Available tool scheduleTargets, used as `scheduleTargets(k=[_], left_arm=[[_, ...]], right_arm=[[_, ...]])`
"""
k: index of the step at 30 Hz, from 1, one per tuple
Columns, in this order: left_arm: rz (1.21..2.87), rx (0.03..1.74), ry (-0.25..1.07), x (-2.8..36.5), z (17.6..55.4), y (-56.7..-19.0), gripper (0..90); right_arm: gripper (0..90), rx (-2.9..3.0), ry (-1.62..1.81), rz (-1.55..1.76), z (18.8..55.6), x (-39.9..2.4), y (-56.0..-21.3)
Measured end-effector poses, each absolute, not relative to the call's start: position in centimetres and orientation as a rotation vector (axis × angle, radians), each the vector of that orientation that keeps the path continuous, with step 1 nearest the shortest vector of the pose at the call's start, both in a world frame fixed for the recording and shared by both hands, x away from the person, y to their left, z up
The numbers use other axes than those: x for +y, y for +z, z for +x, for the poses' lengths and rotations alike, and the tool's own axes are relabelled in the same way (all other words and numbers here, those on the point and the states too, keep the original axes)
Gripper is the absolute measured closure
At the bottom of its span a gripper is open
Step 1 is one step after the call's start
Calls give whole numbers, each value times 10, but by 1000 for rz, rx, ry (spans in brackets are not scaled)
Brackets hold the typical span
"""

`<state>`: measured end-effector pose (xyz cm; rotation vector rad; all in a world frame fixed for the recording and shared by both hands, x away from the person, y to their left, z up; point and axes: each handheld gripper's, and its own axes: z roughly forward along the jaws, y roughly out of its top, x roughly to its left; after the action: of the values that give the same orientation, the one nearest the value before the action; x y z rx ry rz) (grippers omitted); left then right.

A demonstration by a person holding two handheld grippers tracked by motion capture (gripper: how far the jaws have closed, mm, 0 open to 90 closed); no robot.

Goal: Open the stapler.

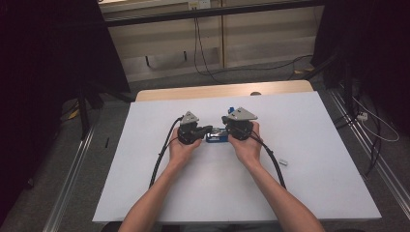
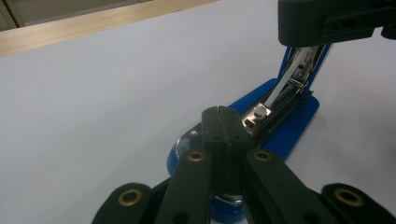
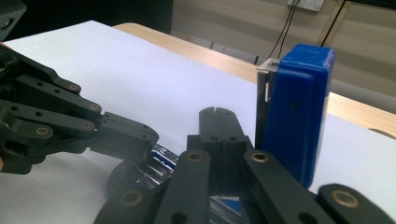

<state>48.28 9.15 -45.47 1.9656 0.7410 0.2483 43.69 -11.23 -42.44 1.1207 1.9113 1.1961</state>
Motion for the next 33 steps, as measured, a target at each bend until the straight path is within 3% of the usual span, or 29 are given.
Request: scheduleTargets(k=[33], left_arm=[[1954, 770, 254, 90, 481, -455, 900]], right_arm=[[900, 1841, 1180, 1174, 433, -142, -420]])
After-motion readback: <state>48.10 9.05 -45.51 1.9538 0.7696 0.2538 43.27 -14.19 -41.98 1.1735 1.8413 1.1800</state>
